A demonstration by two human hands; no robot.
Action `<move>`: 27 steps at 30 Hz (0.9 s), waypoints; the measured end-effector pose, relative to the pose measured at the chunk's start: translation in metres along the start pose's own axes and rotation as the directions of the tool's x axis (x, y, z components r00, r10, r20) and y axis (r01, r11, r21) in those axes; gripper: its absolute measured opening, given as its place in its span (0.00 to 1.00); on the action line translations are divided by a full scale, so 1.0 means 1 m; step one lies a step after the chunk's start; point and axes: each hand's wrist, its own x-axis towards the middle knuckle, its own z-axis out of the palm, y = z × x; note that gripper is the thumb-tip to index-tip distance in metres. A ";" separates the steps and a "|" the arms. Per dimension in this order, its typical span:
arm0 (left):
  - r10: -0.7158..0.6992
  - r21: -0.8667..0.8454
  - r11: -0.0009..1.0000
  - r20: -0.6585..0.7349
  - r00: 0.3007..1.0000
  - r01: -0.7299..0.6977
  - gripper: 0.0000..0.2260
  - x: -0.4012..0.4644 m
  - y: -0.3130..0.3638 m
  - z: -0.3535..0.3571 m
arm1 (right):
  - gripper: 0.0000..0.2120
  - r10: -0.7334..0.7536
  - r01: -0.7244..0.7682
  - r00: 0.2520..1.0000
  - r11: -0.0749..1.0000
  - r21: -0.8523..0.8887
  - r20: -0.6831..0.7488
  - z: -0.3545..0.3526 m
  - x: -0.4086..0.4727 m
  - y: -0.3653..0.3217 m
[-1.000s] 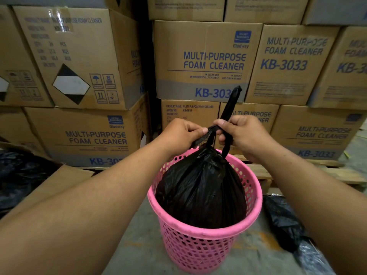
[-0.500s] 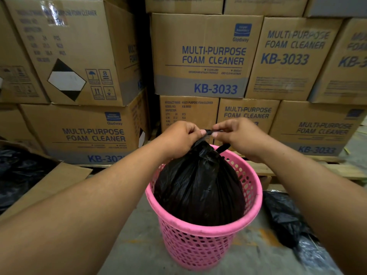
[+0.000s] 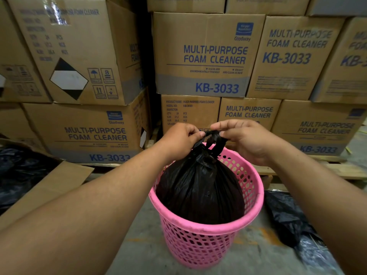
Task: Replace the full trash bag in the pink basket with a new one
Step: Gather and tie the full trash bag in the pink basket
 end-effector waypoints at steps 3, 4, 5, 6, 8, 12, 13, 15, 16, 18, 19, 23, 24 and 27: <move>0.006 -0.010 1.000 0.009 1.000 -0.006 0.12 0.000 0.001 -0.002 | 0.18 -0.016 0.007 0.996 0.994 0.105 0.087 0.000 -0.005 0.002; 0.007 -0.015 1.000 0.016 1.000 -0.007 0.12 0.001 0.001 -0.002 | 0.17 -0.030 0.020 0.995 0.994 0.107 0.092 0.000 -0.006 0.003; 0.006 -0.018 1.000 0.023 1.000 -0.006 0.12 0.001 0.001 -0.003 | 0.15 -0.049 0.043 0.996 0.996 0.076 0.078 0.000 -0.006 0.004; 0.002 -0.018 1.000 0.032 0.999 -0.001 0.11 0.001 0.001 -0.003 | 0.12 -0.070 0.070 0.996 0.998 0.008 0.049 0.000 -0.005 0.005; -0.004 -0.017 1.000 0.048 0.999 0.005 0.10 0.001 0.001 -0.003 | 0.08 -0.129 0.118 0.991 0.968 -0.220 -0.034 0.000 -0.005 0.005; 0.078 0.023 0.997 -0.040 0.996 -0.077 0.07 0.002 0.008 -0.013 | 0.06 -0.293 0.142 0.937 0.815 -0.562 -0.189 0.003 0.002 -0.005; 0.131 0.073 0.989 -0.081 0.988 -0.125 0.07 0.004 0.013 -0.019 | 0.07 -0.335 0.158 0.921 0.785 -0.599 -0.197 0.004 0.004 -0.008; 0.230 0.180 0.962 -0.135 0.964 -0.204 0.08 0.008 0.022 -0.032 | 0.06 -0.416 0.198 0.887 0.735 -0.649 -0.200 0.001 0.007 -0.012; 0.248 0.225 0.951 -0.150 0.957 -0.212 0.08 0.010 0.021 -0.039 | 0.05 -0.443 0.203 0.874 0.707 -0.677 -0.201 -0.001 0.004 -0.013; 0.206 0.327 0.934 -0.157 0.966 -0.146 0.08 0.011 0.001 -0.051 | 0.03 -0.424 0.147 0.880 0.673 -0.725 -0.214 -0.013 -0.004 -0.001; 0.147 0.383 0.920 -0.144 0.979 -0.082 0.09 0.008 -0.016 -0.054 | 0.03 -0.373 0.095 0.902 0.662 -0.743 -0.217 -0.022 -0.009 0.013; -0.078 0.497 0.863 -0.039 0.996 0.087 0.10 -0.017 -0.084 -0.038 | 0.07 -0.132 -0.012 0.988 0.462 -0.887 -0.082 -0.045 -0.028 0.074; -0.096 0.492 0.865 -0.020 0.995 0.094 0.10 -0.021 -0.092 -0.032 | 0.06 -0.078 -0.009 0.996 0.431 -0.902 -0.047 -0.045 -0.029 0.083; -0.090 0.430 0.898 -0.019 0.996 0.089 0.09 -0.020 -0.086 -0.026 | 0.04 -0.058 -0.033 0.996 0.413 -0.910 -0.063 -0.042 -0.029 0.081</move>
